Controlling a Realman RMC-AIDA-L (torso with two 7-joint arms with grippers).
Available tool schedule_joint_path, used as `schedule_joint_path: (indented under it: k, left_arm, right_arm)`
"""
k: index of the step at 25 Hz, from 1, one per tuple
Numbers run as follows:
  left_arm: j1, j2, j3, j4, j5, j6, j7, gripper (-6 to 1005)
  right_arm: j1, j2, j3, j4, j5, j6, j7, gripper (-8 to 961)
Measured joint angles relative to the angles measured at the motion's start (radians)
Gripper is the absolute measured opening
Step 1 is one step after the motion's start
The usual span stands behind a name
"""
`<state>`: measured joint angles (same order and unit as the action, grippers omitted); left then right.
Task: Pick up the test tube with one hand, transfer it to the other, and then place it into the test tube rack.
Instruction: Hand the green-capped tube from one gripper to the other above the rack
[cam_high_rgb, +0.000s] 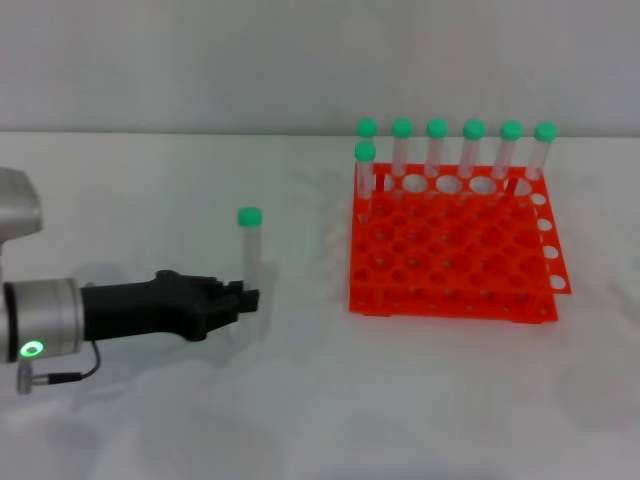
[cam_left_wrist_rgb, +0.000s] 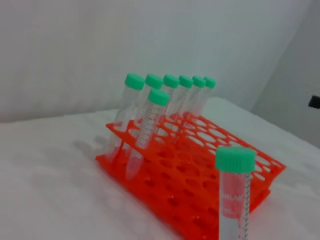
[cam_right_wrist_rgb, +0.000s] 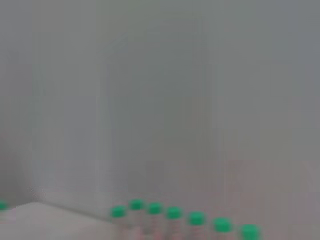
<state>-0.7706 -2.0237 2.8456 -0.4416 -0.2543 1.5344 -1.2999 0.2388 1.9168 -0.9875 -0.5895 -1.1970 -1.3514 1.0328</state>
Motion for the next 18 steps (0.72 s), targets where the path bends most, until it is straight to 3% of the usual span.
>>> schedule_joint_path:
  k: [6, 8, 14, 18]
  left_arm:
    - [0.035, -0.024, 0.000, -0.095, -0.066, 0.084, 0.098, 173]
    - [0.062, -0.032, 0.000, -0.128, -0.114, 0.164, 0.173, 173]
    - [0.070, -0.044, 0.001, -0.162, -0.141, 0.226, 0.210, 173]
    - [0.063, -0.048, 0.002, -0.158, -0.132, 0.232, 0.252, 173]
  right_arm:
    - [0.095, -0.018, -0.005, -0.025, -0.146, -0.145, 0.194, 534]
    - [0.132, -0.016, -0.009, -0.024, -0.170, -0.192, 0.229, 534]
    - [0.224, 0.019, -0.071, -0.011, -0.223, -0.220, 0.278, 536]
    - [0.282, 0.065, -0.128, -0.002, -0.225, -0.182, 0.280, 538]
